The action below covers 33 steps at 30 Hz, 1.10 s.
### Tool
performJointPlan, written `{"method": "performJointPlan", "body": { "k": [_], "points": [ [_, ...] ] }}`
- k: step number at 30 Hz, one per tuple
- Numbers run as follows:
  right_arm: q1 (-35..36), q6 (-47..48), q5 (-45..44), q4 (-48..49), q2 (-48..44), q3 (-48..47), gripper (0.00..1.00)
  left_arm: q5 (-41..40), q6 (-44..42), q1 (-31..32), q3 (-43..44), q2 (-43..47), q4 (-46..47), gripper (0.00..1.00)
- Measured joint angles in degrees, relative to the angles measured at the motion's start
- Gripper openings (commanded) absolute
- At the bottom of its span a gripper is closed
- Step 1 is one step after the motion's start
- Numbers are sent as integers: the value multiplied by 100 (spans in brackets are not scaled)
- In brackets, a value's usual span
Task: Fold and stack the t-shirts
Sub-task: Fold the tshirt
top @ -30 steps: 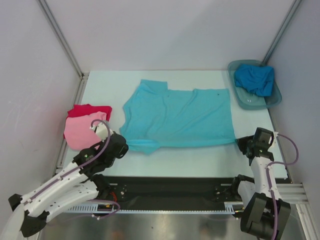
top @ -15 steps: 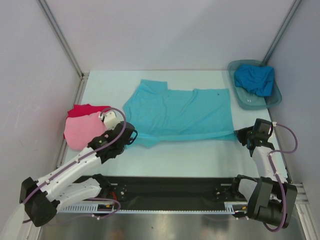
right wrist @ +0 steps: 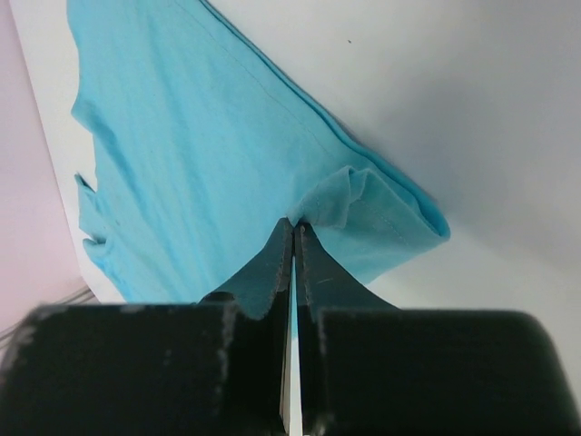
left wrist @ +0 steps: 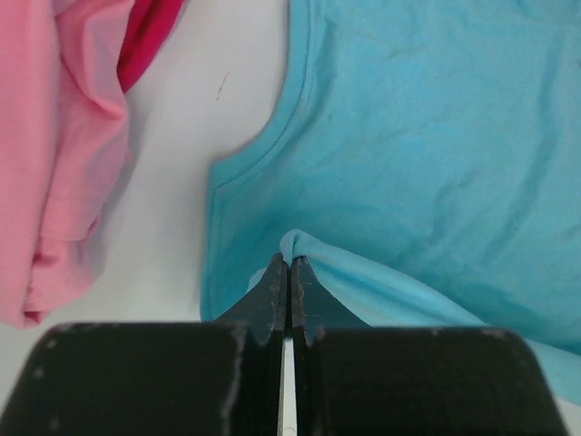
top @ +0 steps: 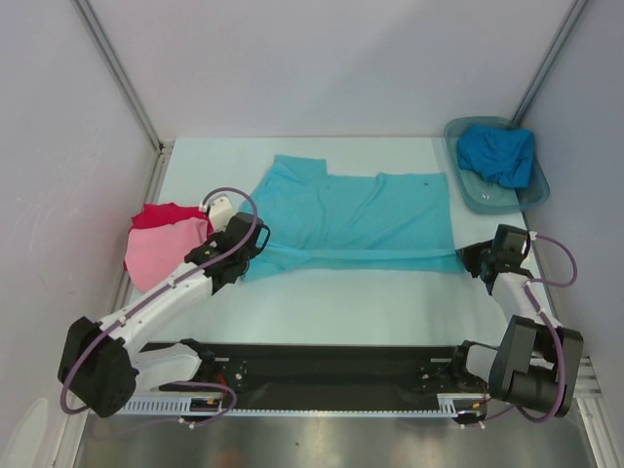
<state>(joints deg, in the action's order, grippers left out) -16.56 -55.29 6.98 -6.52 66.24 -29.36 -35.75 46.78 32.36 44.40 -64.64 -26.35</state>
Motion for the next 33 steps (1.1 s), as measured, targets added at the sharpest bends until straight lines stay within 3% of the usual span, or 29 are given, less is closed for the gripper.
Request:
{"method": "performJointPlan", "body": {
  "k": [8, 9, 11, 12, 14, 15, 18, 26, 33],
  "points": [
    [74, -24, 0, 455, 459, -122, 1, 96, -227, -39, 31, -595, 415, 4],
    [79, -24, 2, 514, 514, -122, 14, 103, -240, -55, 31, -597, 452, 15],
    [92, -33, 17, 614, 605, -125, 27, 111, -339, -101, 33, -603, 505, 46],
    [101, -28, 24, 651, 660, -133, 41, 105, -380, -131, 37, -619, 527, 57],
    [136, -9, 59, 748, 752, -144, 53, 81, -398, -179, 61, -671, 568, 63],
    [153, 20, 66, 774, 763, -144, 62, 72, -398, -188, 74, -699, 579, 64],
    [227, 116, 63, 813, 686, -146, 69, 24, -431, -214, 107, -765, 627, 66],
    [522, 264, -33, 490, 90, -623, 70, 162, -428, -216, 153, -756, 634, 66],
    [905, 212, -39, 116, 35, -1628, 70, 592, -487, -216, 1088, -743, 527, 65]
  ]
}}
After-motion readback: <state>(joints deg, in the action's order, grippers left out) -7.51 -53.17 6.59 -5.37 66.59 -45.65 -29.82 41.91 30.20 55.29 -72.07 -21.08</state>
